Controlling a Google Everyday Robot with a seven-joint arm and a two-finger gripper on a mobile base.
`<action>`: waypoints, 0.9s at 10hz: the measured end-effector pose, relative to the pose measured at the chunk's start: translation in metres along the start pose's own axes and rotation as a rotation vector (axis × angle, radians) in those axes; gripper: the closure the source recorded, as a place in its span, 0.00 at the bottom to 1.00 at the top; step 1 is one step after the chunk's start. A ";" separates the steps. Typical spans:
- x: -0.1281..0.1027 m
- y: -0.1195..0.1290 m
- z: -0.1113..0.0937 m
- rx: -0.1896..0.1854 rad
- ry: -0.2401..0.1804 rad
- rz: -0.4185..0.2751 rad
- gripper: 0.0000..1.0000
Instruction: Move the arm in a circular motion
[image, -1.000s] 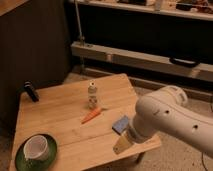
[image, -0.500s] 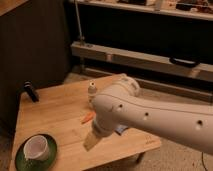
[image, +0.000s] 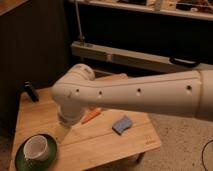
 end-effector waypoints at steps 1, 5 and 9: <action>-0.028 0.002 0.005 -0.007 -0.001 -0.048 0.20; -0.118 -0.036 0.011 0.004 0.019 -0.136 0.20; -0.148 -0.128 -0.001 0.028 0.042 -0.115 0.20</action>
